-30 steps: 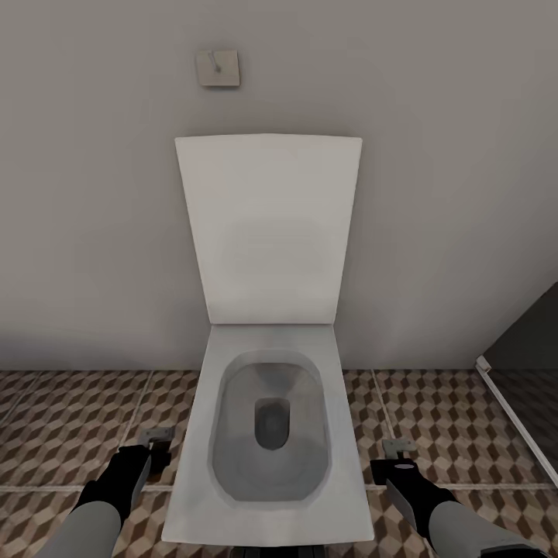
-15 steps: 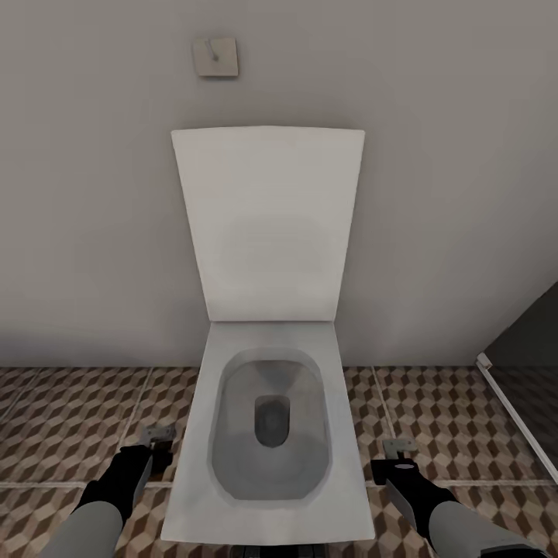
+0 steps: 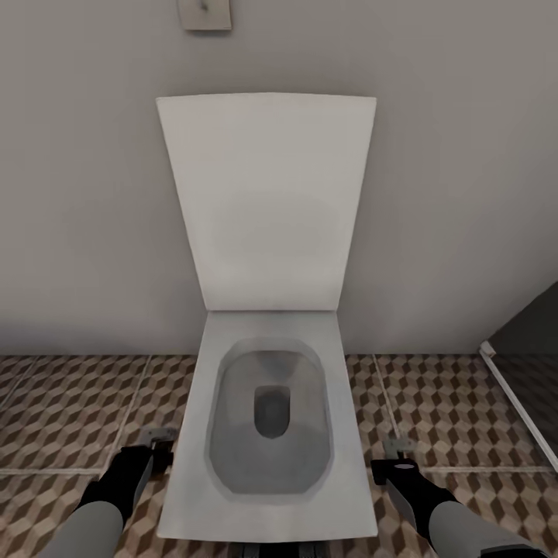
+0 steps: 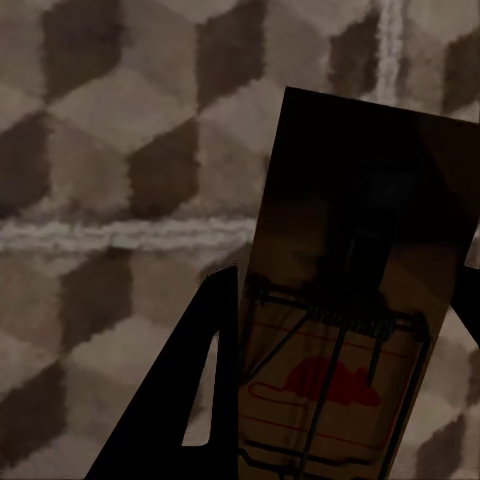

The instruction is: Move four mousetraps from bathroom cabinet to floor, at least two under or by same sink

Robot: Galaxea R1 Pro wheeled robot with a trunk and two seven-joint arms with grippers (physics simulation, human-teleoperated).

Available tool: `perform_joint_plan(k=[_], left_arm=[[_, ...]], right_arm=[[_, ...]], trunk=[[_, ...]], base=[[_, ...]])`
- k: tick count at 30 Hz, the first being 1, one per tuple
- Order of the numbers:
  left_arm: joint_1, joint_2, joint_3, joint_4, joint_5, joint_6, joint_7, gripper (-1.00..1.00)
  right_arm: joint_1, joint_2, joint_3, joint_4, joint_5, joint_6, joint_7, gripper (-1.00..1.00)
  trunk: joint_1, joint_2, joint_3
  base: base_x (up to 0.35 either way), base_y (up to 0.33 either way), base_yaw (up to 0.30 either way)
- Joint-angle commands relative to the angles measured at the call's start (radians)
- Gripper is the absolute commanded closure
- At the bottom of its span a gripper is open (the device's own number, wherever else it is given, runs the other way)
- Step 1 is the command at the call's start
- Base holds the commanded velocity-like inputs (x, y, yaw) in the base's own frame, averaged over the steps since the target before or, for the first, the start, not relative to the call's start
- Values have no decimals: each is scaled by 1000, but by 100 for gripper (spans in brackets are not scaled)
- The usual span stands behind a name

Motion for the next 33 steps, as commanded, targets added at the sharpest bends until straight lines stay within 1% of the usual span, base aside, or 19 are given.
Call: perform_joint_plan(k=[1, 14, 20, 31, 33], left_arm=[[0, 0, 2, -1, 2, 4, 2, 100], [0, 1, 2, -1, 2, 4, 2, 100], [0, 1, 2, -2, 2, 3, 2, 100], [0, 1, 2, -2, 2, 3, 2, 100], [0, 1, 2, -2, 2, 2, 2, 100]], right_arm=[[0, 0, 9, -2, -6, 7, -5, 100], [0, 0, 9, -2, -5, 6, -5, 100], [0, 0, 9, -2, -4, 7, -3, 100], [0, 1, 7, -2, -7, 10, 1, 100], [0, 1, 7, -2, -7, 11, 0, 100]], trunk=[[0, -1, -5], [6, -4, -55], [6, -4, -55], [11, -6, -97], [11, -6, -97]], base=[[0, 0, 0], [0, 0, 0], [0, 0, 0], [0, 0, 0], [0, 0, 0]])
